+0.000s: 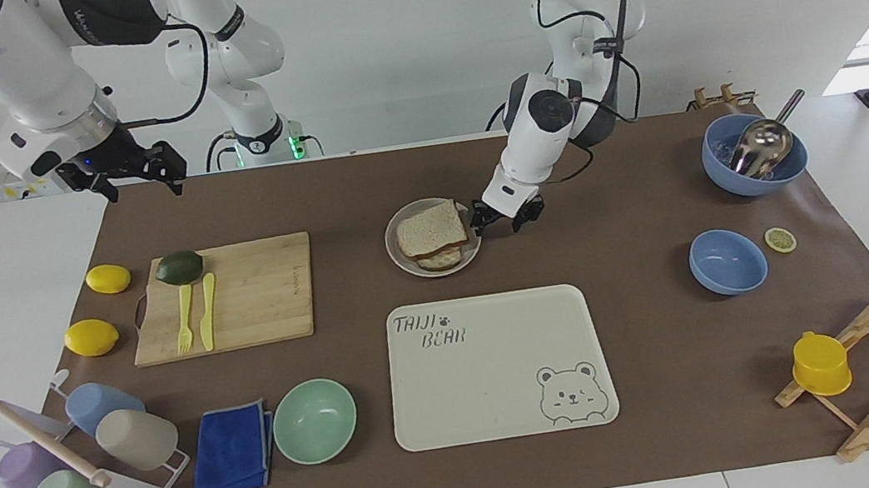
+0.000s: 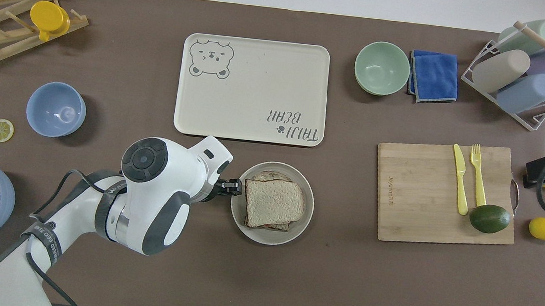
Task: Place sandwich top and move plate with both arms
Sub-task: 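Grip the plate rim with the left gripper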
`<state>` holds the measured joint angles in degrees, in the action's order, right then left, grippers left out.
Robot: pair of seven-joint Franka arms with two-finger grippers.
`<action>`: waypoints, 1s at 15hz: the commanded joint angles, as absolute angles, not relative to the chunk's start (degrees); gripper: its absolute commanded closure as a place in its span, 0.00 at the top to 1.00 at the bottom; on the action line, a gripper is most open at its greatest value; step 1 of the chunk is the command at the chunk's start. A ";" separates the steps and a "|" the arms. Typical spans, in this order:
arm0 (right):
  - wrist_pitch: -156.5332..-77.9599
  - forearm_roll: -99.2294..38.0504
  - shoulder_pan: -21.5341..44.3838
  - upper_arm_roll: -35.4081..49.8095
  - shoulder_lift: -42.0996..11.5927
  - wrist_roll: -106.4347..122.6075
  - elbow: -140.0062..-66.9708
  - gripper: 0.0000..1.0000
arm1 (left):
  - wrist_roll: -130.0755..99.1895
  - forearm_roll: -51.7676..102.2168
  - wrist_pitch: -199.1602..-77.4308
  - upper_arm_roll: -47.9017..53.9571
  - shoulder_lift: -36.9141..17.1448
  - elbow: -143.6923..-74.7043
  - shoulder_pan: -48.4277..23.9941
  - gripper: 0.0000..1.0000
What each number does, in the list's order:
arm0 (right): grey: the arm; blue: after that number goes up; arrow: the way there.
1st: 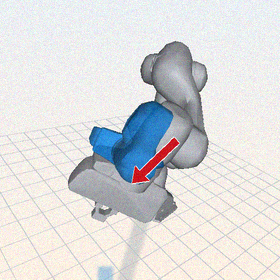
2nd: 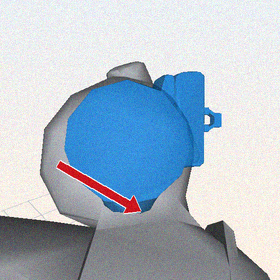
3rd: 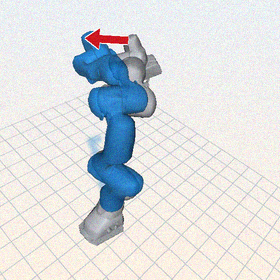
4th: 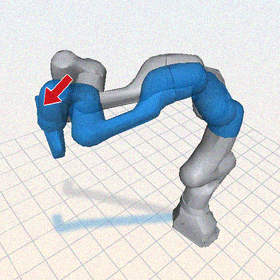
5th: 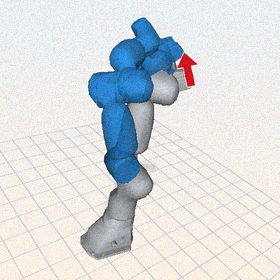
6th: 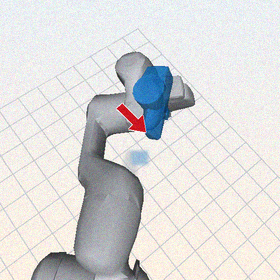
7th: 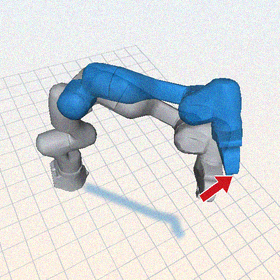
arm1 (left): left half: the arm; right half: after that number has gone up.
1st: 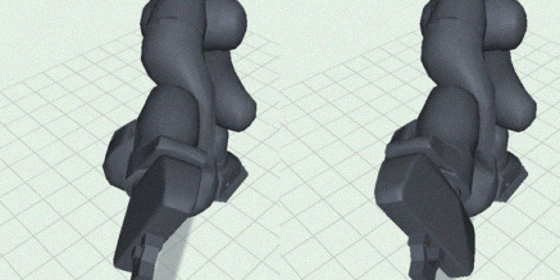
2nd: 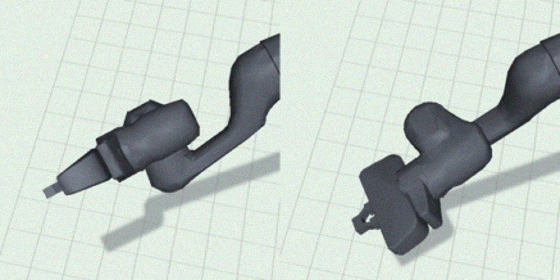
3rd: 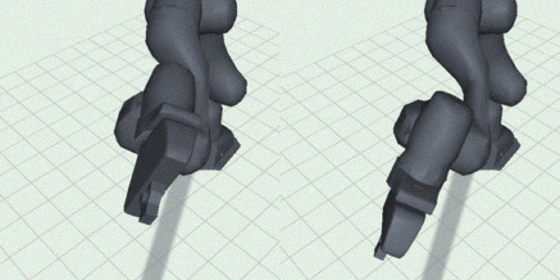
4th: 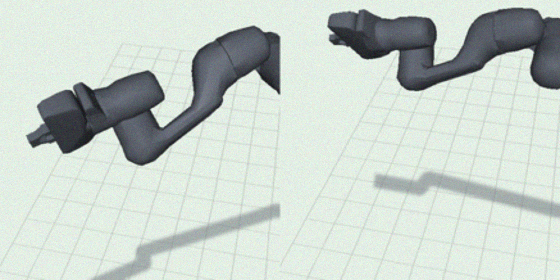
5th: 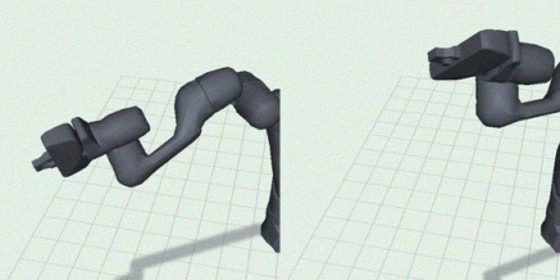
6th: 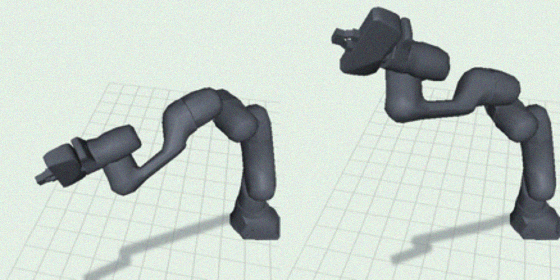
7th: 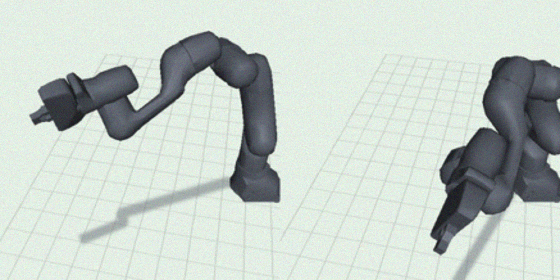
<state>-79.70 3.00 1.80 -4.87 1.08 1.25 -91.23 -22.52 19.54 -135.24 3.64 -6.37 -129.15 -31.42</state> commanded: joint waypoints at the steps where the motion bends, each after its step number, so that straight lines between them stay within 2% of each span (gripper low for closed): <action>1: -80.51 1.76 1.14 -4.31 1.93 2.20 -91.93 1.00 | -23.29 21.80 -136.58 2.81 -6.15 -130.43 -33.49 0.60; 5: -80.60 1.76 1.40 -4.31 2.02 2.11 -91.93 1.00 | -23.29 21.88 -136.58 2.81 -5.98 -130.87 -34.18 0.54; 9: -80.07 1.76 1.14 -4.39 2.02 2.20 -92.02 1.00 | -23.29 22.24 -136.58 2.81 -5.98 -130.96 -34.45 0.40; 11: -80.07 1.76 1.05 -4.39 2.02 2.11 -92.02 1.00 | -23.29 22.50 -136.76 2.81 -5.98 -131.31 -35.15 0.27; 13: -80.07 1.76 1.05 -4.39 2.02 2.20 -92.02 1.00 | -23.29 22.94 -136.67 2.81 -5.98 -131.31 -35.16 0.06; 14: -80.07 1.76 1.14 -4.39 2.02 2.20 -92.02 1.00 | -23.29 22.94 -136.58 2.81 -5.98 -131.31 -35.07 0.00; 15: -80.07 1.76 1.14 -4.31 2.02 2.20 -92.02 1.00 | -23.12 23.03 -136.50 2.81 -5.98 -131.22 -35.07 0.00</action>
